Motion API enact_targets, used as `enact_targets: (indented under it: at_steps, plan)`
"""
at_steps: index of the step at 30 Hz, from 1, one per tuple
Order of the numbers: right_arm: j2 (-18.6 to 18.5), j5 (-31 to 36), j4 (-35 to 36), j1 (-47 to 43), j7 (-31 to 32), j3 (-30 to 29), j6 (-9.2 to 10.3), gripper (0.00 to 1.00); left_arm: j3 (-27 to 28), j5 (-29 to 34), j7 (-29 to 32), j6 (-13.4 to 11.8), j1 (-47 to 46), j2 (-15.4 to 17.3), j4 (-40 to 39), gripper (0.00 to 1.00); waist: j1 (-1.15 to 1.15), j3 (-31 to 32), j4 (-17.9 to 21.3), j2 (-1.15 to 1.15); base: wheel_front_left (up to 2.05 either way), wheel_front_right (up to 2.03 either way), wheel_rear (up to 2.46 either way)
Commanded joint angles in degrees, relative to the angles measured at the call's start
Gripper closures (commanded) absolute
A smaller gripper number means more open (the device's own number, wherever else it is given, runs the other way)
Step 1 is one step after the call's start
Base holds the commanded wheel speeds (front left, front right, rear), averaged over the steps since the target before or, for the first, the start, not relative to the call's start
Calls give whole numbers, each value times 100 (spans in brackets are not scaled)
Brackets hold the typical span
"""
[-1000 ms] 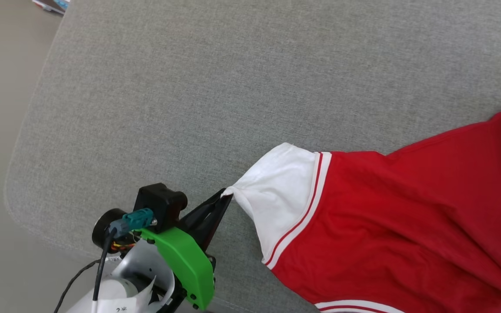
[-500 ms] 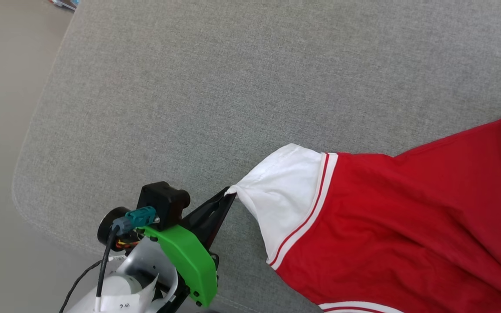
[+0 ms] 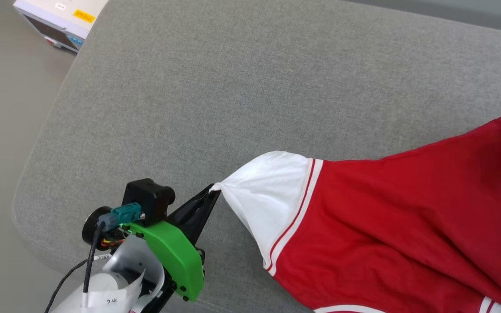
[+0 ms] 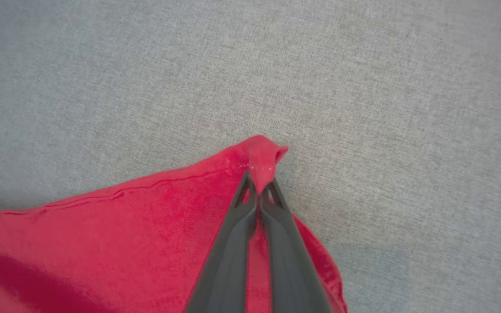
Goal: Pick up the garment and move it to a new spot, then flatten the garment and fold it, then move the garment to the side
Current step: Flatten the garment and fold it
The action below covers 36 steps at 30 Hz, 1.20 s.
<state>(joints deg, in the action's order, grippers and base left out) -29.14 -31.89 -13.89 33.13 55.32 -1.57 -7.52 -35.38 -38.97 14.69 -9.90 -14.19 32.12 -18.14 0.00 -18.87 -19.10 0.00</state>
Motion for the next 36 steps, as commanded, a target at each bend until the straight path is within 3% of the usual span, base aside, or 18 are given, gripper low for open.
enact_targets:
  at_steps: [1, 10, 19, 36]
  plan:
    - [-12, -83, 12, -76, -140, -9, 3, 100, 55, -59, 3, -53, 44, 47, -42, 100, 0, 391, 242, 0, 0, 0, 0]
    - [-127, -399, 205, -339, -630, -99, 3, 100, 351, -125, 7, -253, 129, 275, -300, 100, 0, 1069, 697, 0, 0, 0, 0]
    - [-181, -643, 910, -499, -857, -340, 3, 100, 846, -130, -174, -441, 41, 515, -696, 100, 0, 1416, 1171, 0, 0, 0, 0]
    - [-86, -894, 2344, -219, -1019, -665, 3, 100, 1918, 108, -717, -648, -1258, 661, -960, 100, 0, 1547, 1810, 0, 0, 0, 0]
